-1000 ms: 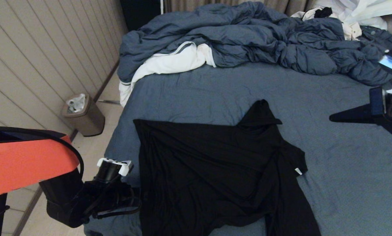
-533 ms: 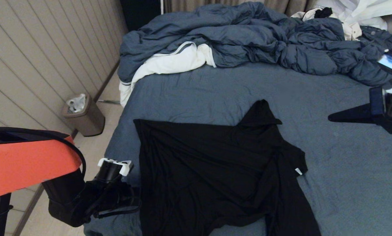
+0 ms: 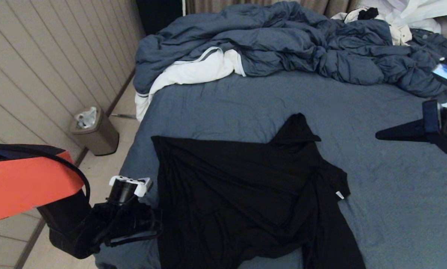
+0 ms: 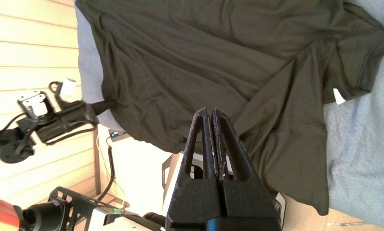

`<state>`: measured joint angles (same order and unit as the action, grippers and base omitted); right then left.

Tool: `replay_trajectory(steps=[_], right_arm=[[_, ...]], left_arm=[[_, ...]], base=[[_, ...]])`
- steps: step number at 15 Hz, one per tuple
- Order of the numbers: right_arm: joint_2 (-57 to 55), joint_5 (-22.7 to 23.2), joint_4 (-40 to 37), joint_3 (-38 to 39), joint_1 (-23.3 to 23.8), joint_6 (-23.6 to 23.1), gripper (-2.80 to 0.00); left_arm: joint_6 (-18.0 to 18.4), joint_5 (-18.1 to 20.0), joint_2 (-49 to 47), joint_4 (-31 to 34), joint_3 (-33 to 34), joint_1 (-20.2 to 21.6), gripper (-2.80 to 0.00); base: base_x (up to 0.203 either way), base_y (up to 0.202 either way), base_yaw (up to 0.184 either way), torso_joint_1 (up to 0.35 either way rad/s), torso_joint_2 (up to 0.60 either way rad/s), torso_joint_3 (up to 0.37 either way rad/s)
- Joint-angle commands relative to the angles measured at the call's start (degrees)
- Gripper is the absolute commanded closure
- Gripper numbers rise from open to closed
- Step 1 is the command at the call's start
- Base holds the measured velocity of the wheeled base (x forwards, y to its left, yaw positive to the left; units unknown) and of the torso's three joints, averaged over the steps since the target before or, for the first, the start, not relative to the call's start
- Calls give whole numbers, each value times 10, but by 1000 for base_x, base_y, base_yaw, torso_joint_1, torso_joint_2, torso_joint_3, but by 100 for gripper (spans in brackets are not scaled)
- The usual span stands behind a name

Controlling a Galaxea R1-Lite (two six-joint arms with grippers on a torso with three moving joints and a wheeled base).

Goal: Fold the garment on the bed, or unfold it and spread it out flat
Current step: Fold the black T-shirt

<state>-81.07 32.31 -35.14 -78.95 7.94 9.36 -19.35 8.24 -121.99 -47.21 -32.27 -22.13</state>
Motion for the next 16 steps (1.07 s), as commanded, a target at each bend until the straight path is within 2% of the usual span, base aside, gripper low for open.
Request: replay_trajectory(steps=[1, 4, 9, 11, 16], right_arm=[[0, 2, -2, 0, -1, 0, 0], [-1, 2, -1, -2, -1, 0, 0], [-7, 2, -1, 0, 1, 0, 0], [-10, 3, 4, -1, 1, 0, 0], [-31, 3, 82, 11, -2, 4, 0]], left_arm=[[-2, -4, 42, 2, 6, 0, 0], [-1, -4, 97, 19, 8, 0, 0], [-16, -4, 173, 136, -75, 8, 0], [-17, -4, 176, 161, -103, 15, 0], [-17, -3, 129, 191, -186, 46, 0]], base=[[0, 0, 0, 0, 0, 0], [0, 0, 0, 0, 0, 0], [0, 0, 0, 0, 0, 0], [0, 0, 0, 0, 0, 0], [0, 0, 0, 0, 0, 0]])
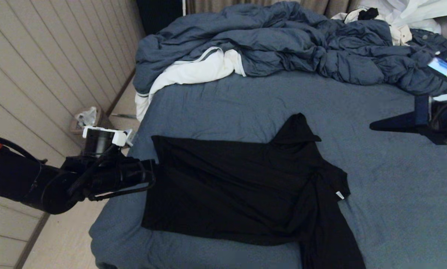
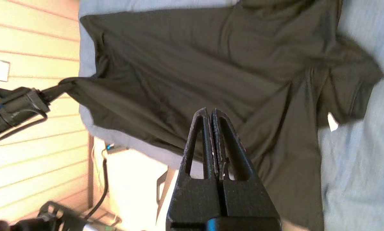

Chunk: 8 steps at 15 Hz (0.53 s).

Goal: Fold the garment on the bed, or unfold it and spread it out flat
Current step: Fold the black T-shirt

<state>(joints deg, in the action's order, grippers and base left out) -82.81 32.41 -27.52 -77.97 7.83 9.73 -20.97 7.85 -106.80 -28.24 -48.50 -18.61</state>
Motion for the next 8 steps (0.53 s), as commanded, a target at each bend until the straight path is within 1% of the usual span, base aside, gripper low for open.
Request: replay_trajectory(steps=[1, 4, 8], right_arm=[[-23, 1, 9, -1, -2, 0, 0], [-51, 0, 26, -9, -3, -2, 0], [-85, 0, 89, -12, -4, 1, 0]], left_arm=[[-1, 1, -38, 3, -38, 16, 0], [-1, 0, -91, 5, -80, 24, 0], [-1, 1, -142, 17, -137, 35, 0]], base=[[0, 0, 0, 0, 0, 0], [0, 0, 0, 0, 0, 0], [0, 0, 0, 0, 0, 0]])
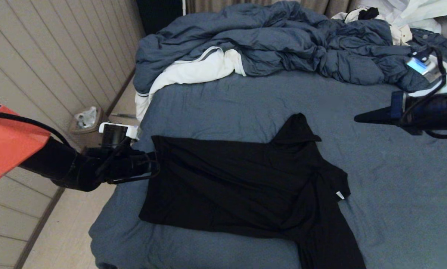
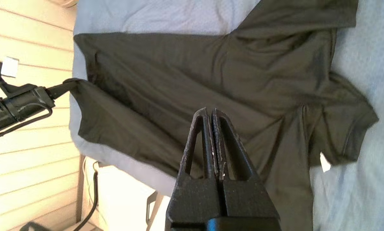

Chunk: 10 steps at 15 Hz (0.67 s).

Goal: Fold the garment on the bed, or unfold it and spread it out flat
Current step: Fold the black T-shirt

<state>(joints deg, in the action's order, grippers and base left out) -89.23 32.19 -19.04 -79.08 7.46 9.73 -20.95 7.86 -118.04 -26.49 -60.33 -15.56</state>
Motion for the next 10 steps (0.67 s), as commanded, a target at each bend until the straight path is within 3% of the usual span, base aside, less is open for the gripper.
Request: replay_trajectory(steps=[1, 7, 8, 10], right_arm=[[-32, 2, 11, -6, 0, 2, 0], [-49, 2, 15, -8, -1, 2, 0], [-49, 2, 15, -9, -1, 2, 0], [-49, 3, 15, -7, 0, -1, 0]], left_arm=[[-1, 0, -39, 3, -35, 8, 0], [-9, 1, -54, 71, -105, 23, 0], [-12, 0, -51, 74, -103, 22, -280], [-13, 1, -36, 75, -93, 23, -280]], base=[[0, 0, 0, 0, 0, 0], [0, 0, 0, 0, 0, 0], [0, 0, 0, 0, 0, 0], [0, 0, 0, 0, 0, 0]])
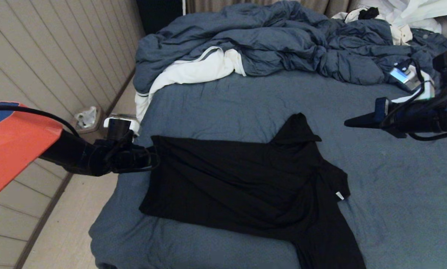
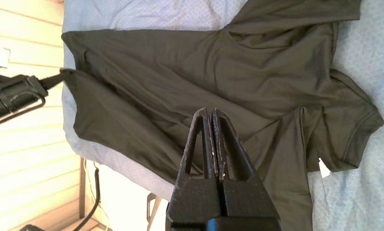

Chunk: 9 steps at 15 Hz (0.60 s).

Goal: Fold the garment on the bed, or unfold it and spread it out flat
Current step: Fold the black T-shirt

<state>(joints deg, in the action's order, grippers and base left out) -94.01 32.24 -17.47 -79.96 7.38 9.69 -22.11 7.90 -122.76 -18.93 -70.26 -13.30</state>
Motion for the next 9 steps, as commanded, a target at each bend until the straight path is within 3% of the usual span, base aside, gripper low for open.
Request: replay_trajectory(steps=[1, 9], right_arm=[[0, 3, -1, 8, 2, -1, 0], [-1, 38, -1, 51, 20, -18, 0]], left_arm=[[-1, 1, 22, -1, 17, 0, -280], [-4, 1, 112, -7, 158, 9, -280]], base=[[0, 0, 0, 0, 0, 0], [0, 0, 0, 0, 0, 0]])
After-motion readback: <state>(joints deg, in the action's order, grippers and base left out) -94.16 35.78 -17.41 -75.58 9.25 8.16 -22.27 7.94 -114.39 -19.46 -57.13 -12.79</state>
